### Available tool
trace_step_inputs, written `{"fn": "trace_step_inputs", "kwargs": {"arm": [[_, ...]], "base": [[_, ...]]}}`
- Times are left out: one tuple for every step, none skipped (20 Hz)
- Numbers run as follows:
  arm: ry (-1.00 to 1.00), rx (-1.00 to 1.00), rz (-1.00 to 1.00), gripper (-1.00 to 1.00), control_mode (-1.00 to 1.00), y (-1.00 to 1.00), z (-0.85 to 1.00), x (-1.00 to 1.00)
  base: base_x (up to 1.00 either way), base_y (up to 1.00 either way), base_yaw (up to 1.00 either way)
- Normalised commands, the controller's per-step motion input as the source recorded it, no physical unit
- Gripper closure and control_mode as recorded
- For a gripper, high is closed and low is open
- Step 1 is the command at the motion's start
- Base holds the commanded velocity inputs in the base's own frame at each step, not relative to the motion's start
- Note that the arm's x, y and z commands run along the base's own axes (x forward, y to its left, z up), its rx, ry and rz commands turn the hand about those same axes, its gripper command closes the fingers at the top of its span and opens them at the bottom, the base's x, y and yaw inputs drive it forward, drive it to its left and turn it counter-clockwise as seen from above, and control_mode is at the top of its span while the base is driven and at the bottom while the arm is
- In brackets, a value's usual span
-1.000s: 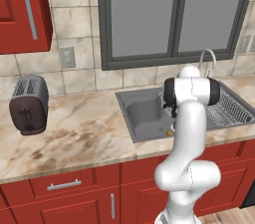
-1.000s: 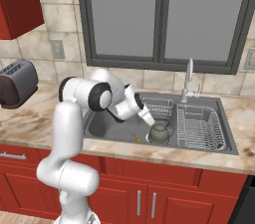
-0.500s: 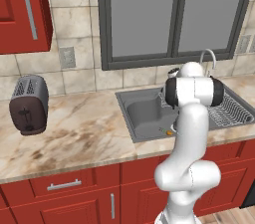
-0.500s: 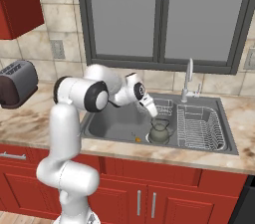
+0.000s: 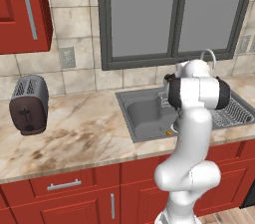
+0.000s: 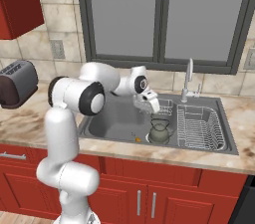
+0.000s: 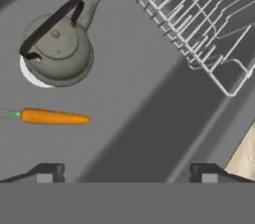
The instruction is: Open the cabinet, pick the kettle from the cabinet, and place it in the sink.
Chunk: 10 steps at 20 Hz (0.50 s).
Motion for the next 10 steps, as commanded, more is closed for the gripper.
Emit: {"fn": "trace_step_inputs", "kwargs": {"arm": [[0.00,0.19,0.10,-1.00,-1.00,0.11,0.24,-0.45],[0.00,0.20,0.10,-1.00,-1.00,0.12,0.24,-0.45],[0.00,0.20,0.10,-1.00,-1.00,0.13,0.24,-0.44],[0.00,0.20,0.10,-1.00,-1.00,0.14,0.24,-0.44],[0.00,0.19,0.11,-1.00,-1.00,0.14,0.24,-0.44],[0.00,0.19,0.11,-1.00,-1.00,0.15,0.24,-0.45],[0.00,0.17,0.11,-1.00,-1.00,0.15,0.25,-0.44],[0.00,0.15,0.11,-1.00,-1.00,0.17,0.28,-0.44],[0.00,0.13,0.11,-1.00,-1.00,0.18,0.30,-0.41],[0.00,0.11,0.11,-1.00,-1.00,0.18,0.34,-0.39]], "base": [[0.00,0.00,0.00],[0.00,0.00,0.00],[0.00,0.00,0.00],[0.00,0.00,0.00],[0.00,0.00,0.00],[0.00,0.00,0.00],[0.00,0.00,0.00],[0.00,0.00,0.00],[0.00,0.00,0.00],[0.00,0.00,0.00]]}}
